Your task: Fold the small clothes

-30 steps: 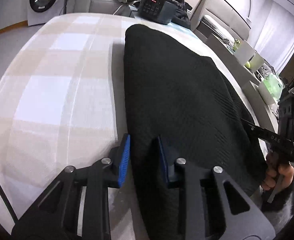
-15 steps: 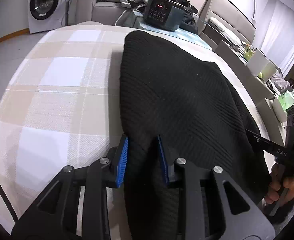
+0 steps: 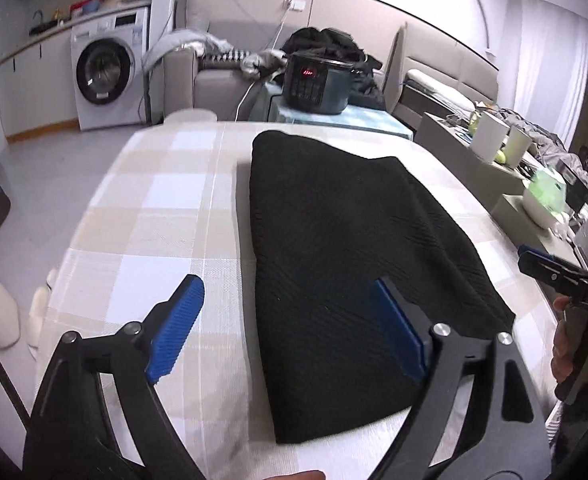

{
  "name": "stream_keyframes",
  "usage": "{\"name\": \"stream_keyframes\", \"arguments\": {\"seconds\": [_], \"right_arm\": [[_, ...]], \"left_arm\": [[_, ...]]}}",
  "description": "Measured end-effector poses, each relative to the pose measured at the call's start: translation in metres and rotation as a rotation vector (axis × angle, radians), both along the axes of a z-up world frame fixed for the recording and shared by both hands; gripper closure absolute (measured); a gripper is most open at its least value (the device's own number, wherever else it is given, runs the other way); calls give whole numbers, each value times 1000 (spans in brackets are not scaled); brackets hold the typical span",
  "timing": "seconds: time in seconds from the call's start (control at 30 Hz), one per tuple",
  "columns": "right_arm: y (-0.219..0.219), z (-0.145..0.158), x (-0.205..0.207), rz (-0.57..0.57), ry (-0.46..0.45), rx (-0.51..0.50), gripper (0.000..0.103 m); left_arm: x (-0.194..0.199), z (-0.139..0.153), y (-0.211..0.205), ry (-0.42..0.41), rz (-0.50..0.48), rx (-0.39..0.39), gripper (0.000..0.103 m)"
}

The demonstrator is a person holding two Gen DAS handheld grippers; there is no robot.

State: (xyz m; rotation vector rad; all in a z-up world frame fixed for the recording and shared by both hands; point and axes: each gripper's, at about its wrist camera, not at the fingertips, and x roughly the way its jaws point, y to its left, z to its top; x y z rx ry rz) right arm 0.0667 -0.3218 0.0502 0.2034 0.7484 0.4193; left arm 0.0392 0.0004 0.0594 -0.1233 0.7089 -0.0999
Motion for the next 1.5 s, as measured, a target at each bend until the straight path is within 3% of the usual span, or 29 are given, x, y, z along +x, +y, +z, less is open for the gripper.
{"name": "stream_keyframes", "arguments": {"seconds": [0.17, 0.4, 0.57, 1.03, 1.5], "right_arm": [[11, 12, -33, 36, -87, 8, 0], [15, 9, -61, 31, -158, -16, 0], [21, 5, -76, 21, -204, -47, 0], [22, -8, -88, -16, -270, -89, 0], [26, -5, -103, 1, -341, -129, 0]], "left_arm": [[-29, 6, -11, -54, -13, 29, 1], [-62, 4, -26, -162, -27, 49, 1], [-77, -3, -31, -196, -53, 54, 1], [-89, -18, -35, -228, -61, 71, 1], [-80, -22, -26, -204, -32, 49, 1]]}}
